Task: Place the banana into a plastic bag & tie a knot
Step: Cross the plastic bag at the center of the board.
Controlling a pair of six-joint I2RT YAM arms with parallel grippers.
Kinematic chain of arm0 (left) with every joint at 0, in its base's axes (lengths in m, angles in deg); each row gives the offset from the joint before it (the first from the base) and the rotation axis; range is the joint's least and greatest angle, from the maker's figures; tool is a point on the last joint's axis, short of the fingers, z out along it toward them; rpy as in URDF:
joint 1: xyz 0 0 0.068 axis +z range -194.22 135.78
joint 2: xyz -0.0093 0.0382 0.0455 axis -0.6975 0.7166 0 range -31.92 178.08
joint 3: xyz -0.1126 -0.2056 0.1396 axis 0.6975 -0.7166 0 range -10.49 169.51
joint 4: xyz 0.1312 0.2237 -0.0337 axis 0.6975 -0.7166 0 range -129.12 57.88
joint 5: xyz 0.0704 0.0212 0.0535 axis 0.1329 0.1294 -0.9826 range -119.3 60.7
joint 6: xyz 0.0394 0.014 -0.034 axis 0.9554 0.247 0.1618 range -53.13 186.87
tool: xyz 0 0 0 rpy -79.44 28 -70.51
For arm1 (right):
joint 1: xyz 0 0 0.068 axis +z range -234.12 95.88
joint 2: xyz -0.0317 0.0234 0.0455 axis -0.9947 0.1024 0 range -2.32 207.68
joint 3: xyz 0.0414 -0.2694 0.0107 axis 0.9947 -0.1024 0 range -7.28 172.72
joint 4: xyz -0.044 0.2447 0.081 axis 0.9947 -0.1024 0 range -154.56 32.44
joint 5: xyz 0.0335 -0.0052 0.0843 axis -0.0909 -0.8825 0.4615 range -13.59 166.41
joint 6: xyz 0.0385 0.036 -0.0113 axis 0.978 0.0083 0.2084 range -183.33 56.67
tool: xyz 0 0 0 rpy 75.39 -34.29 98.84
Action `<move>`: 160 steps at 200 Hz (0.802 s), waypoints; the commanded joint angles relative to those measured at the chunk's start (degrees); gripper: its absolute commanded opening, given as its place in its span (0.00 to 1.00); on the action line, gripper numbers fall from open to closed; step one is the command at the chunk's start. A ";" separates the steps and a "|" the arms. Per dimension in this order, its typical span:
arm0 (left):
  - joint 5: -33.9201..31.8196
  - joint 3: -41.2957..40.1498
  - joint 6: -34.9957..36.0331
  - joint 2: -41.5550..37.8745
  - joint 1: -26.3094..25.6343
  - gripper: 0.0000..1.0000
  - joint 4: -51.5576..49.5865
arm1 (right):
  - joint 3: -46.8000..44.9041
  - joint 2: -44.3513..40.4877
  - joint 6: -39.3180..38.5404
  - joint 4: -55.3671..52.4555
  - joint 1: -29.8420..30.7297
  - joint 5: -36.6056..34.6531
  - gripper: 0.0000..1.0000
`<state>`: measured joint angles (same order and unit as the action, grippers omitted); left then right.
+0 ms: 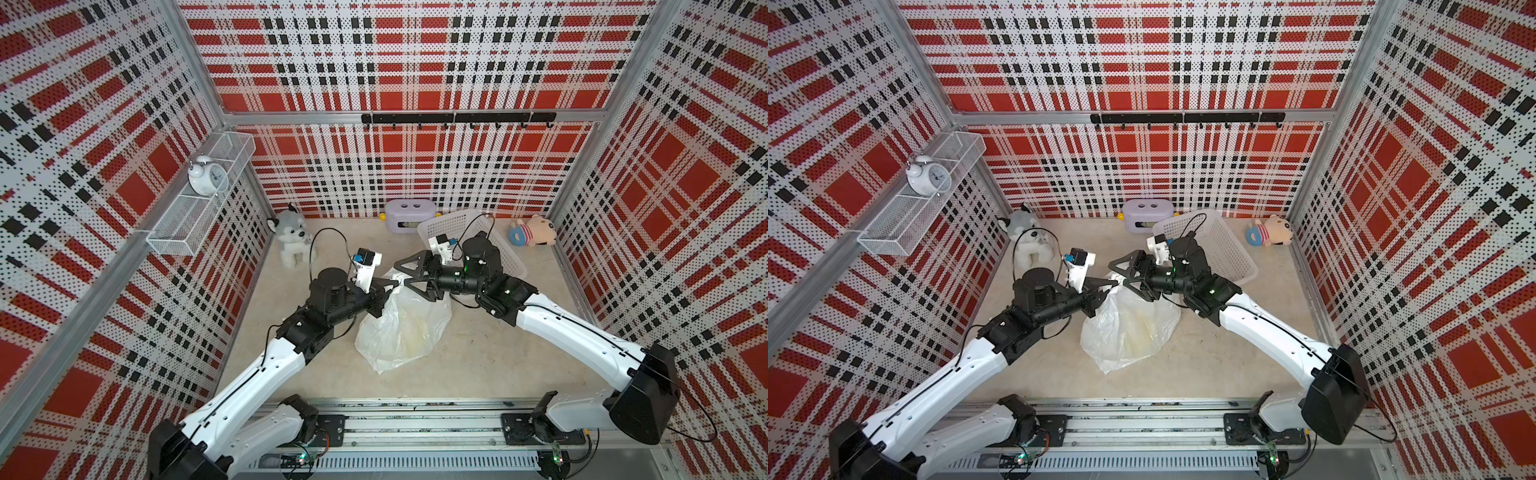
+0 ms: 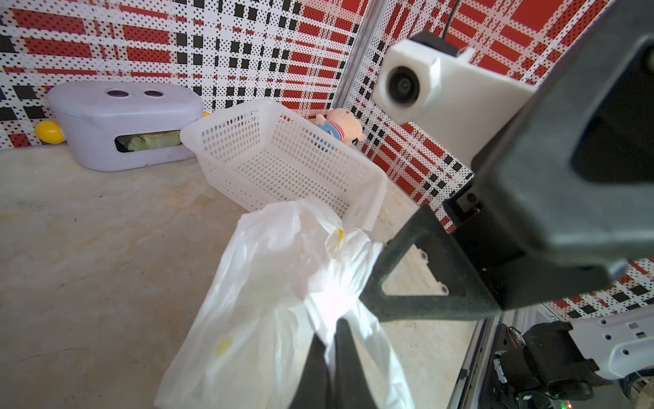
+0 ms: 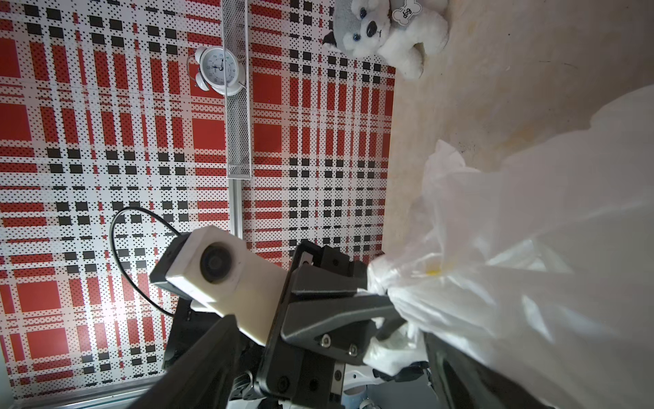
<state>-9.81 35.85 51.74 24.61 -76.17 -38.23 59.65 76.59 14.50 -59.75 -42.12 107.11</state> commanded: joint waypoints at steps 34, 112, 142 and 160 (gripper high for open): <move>1.08 1.86 -0.06 -0.38 -0.79 0.00 0.28 | 1.97 2.19 0.49 2.69 0.45 -0.02 0.77; 1.34 1.63 -0.02 -0.32 -1.19 0.00 0.39 | 3.00 4.53 1.41 3.43 0.45 -0.79 0.61; 1.45 1.47 -0.04 -0.46 -1.28 0.00 0.57 | 3.20 5.17 1.78 3.69 0.54 -1.12 0.57; 1.52 1.45 -0.02 -0.43 -1.28 0.00 0.73 | 3.16 5.54 2.15 4.02 0.69 -1.10 0.51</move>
<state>-9.62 35.85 51.71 24.61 -76.89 -38.19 61.25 81.38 16.22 -58.00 -42.12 106.43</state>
